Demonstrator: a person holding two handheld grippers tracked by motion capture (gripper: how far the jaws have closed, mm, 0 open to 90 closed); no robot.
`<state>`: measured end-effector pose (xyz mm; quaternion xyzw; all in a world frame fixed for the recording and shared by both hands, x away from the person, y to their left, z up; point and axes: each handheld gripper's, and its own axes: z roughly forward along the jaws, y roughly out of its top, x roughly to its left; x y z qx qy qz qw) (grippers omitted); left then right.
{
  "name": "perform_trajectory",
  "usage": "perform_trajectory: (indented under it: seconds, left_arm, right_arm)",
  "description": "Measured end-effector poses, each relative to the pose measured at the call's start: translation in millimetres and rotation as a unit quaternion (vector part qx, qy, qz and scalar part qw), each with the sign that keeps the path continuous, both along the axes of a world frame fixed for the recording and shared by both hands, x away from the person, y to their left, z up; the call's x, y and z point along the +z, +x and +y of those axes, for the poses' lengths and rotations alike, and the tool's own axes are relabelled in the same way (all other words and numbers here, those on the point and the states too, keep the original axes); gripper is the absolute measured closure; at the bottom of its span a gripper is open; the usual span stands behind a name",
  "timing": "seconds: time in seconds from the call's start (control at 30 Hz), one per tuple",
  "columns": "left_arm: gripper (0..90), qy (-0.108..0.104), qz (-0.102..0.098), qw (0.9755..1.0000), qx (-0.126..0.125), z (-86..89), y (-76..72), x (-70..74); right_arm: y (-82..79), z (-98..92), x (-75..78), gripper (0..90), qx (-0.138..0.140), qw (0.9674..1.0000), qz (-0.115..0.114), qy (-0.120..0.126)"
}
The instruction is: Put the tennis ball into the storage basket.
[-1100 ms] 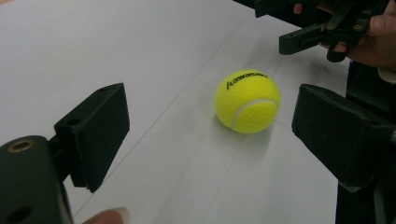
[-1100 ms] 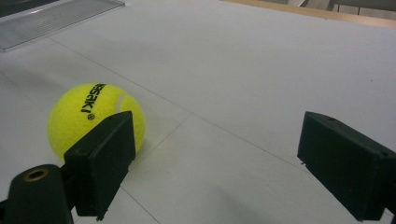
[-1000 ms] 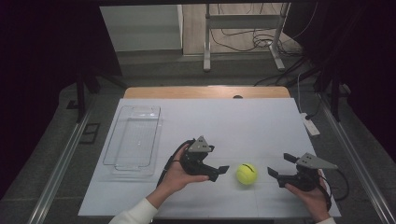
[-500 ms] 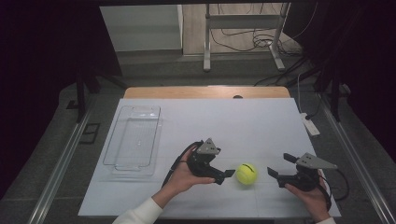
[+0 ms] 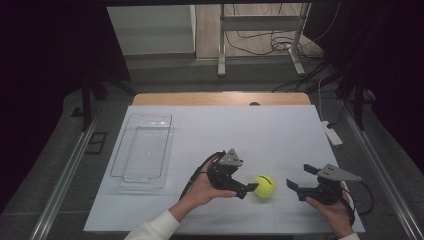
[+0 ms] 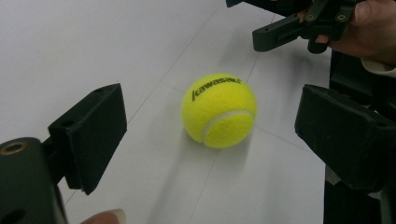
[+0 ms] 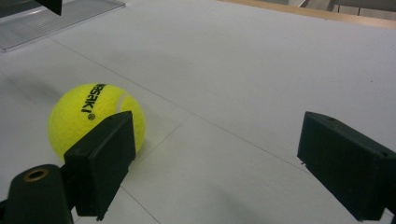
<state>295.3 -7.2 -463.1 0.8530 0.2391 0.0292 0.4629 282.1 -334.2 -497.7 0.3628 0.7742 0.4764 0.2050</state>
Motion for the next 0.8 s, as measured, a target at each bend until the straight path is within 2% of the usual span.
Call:
perform_trajectory:
  seconds: [0.8]
  left_arm:
    - [9.8,0.012,0.012,0.9997,-0.020,-22.8,5.2,-9.0]
  right_arm:
    - [0.0,0.2,-0.4,11.6,0.000,1.0000,0.000,-0.001]
